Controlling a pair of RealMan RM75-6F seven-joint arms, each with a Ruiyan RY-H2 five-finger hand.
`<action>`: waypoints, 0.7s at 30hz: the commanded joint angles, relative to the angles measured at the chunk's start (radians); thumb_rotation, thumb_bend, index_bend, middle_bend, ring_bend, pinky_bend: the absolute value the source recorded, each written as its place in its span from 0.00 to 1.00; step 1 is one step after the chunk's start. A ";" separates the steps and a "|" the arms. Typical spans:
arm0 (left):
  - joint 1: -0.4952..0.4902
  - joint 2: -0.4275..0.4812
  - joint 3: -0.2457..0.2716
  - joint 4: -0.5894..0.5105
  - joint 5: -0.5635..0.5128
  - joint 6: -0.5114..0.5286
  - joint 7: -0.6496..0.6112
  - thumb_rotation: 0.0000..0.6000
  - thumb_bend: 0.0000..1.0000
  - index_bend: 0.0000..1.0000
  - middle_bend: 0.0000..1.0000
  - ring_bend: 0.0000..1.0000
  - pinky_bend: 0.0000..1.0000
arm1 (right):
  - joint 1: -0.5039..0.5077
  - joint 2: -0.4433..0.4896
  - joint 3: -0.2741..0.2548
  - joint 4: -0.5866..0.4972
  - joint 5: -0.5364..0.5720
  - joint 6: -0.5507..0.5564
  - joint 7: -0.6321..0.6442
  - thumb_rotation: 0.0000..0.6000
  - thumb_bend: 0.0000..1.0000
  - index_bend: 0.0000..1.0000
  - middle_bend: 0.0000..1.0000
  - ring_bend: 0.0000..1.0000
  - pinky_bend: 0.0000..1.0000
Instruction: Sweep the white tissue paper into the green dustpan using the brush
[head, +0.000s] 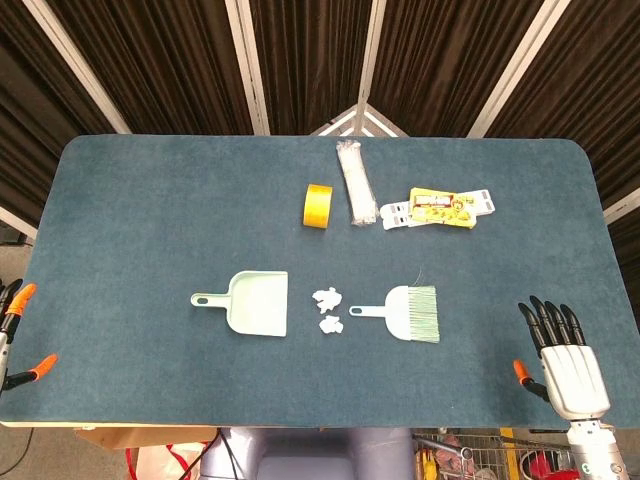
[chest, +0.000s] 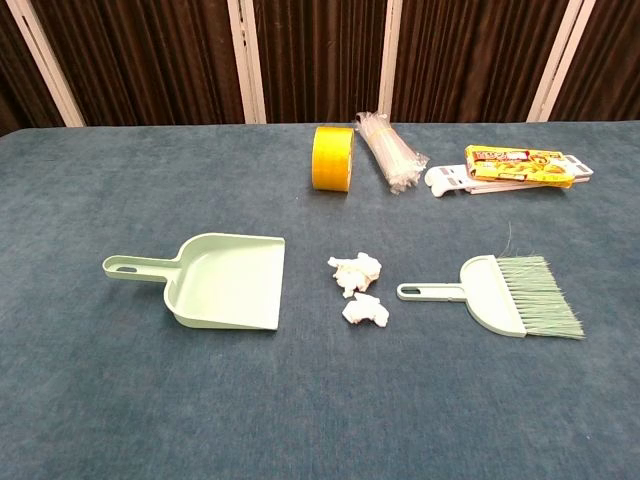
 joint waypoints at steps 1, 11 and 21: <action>0.000 -0.001 0.000 0.001 0.000 0.001 0.001 1.00 0.00 0.00 0.00 0.00 0.00 | 0.000 0.000 0.001 0.000 0.001 0.000 0.003 1.00 0.35 0.00 0.00 0.00 0.04; 0.001 0.000 0.001 0.000 0.001 0.001 0.000 1.00 0.00 0.00 0.00 0.00 0.00 | -0.003 0.001 0.000 -0.001 -0.001 0.004 0.002 1.00 0.35 0.00 0.00 0.00 0.04; -0.001 0.002 0.002 -0.004 -0.002 -0.006 0.007 1.00 0.00 0.00 0.00 0.00 0.00 | -0.001 0.000 -0.001 -0.003 0.004 -0.004 0.000 1.00 0.35 0.00 0.00 0.00 0.04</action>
